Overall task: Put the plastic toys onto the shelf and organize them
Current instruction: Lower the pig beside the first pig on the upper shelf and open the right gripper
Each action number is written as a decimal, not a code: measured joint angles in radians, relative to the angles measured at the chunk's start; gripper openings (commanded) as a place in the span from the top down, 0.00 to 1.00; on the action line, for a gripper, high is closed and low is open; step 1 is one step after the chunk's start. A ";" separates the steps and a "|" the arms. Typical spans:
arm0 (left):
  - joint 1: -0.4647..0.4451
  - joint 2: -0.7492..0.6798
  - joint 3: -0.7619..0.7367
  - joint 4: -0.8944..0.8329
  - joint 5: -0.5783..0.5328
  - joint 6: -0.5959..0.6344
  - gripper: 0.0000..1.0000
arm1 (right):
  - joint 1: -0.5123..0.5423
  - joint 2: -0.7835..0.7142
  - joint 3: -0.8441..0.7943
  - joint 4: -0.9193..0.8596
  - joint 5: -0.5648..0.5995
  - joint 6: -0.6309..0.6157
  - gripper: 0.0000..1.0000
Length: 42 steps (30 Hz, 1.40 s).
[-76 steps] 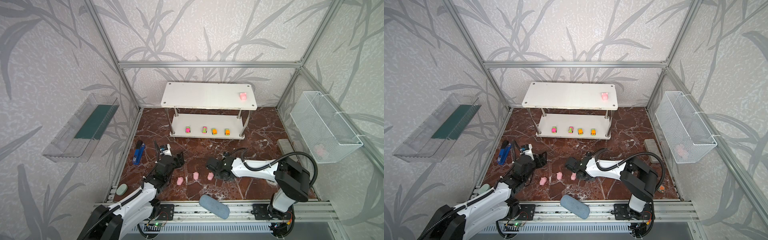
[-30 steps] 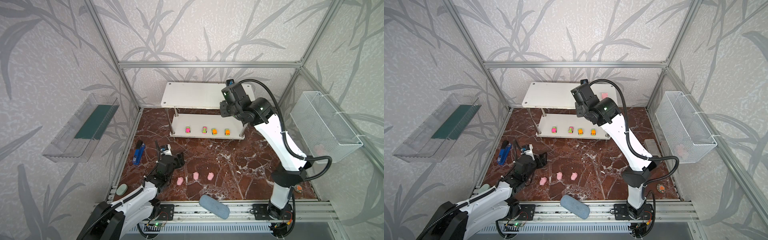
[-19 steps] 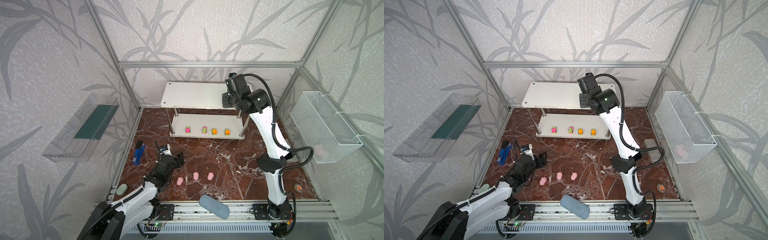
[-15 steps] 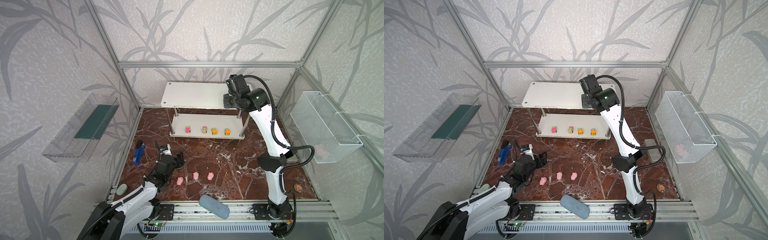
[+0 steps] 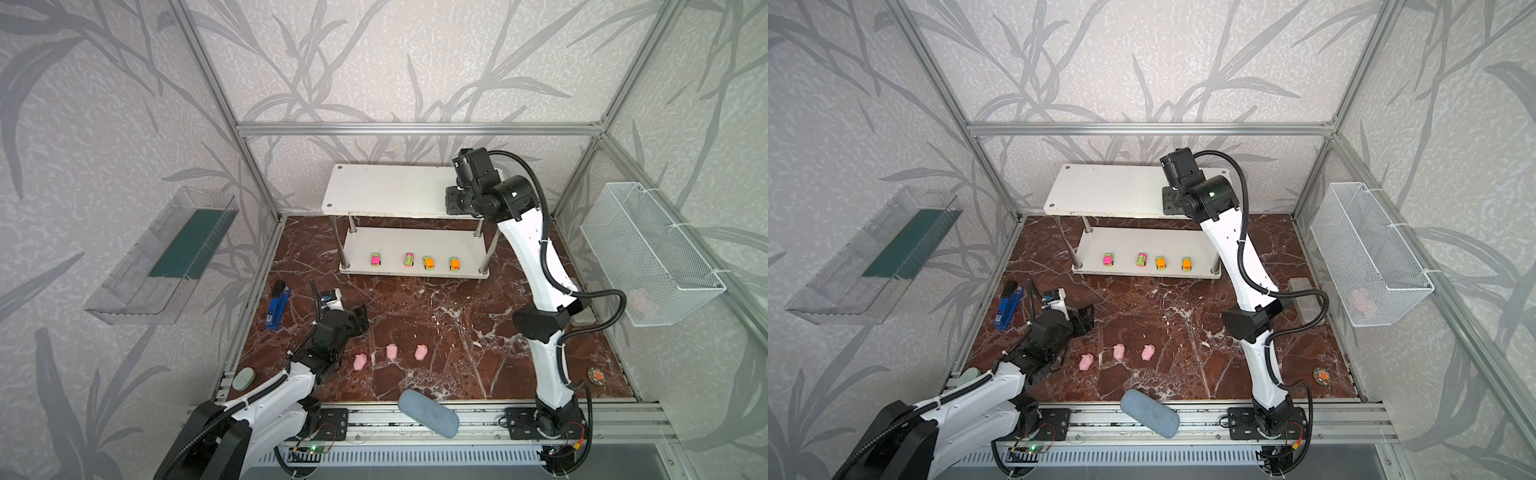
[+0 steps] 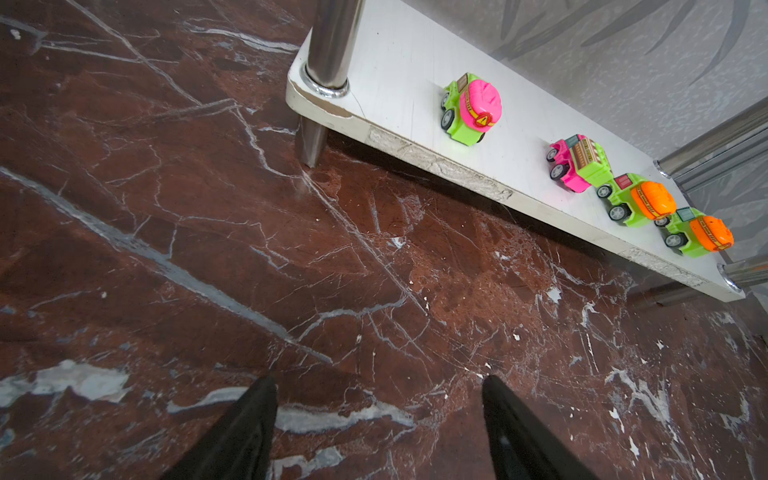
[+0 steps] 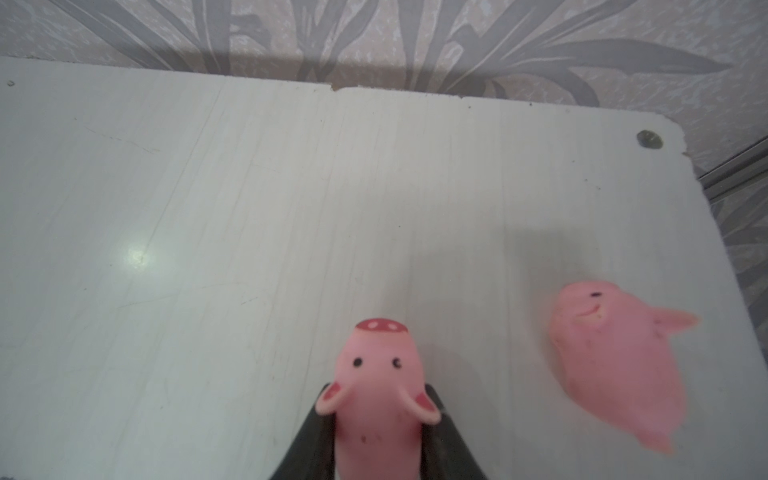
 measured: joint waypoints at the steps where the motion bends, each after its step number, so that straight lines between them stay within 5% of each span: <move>1: 0.000 0.000 0.000 0.000 0.000 0.000 0.24 | -0.002 0.005 0.000 0.003 -0.002 0.002 0.67; 15: 0.000 0.021 0.000 0.007 0.000 -0.002 0.24 | -0.011 0.011 0.006 0.028 -0.026 0.006 0.53; 42: 0.000 0.033 0.000 0.021 0.000 -0.008 0.24 | 0.000 0.011 0.002 0.048 -0.040 0.039 0.52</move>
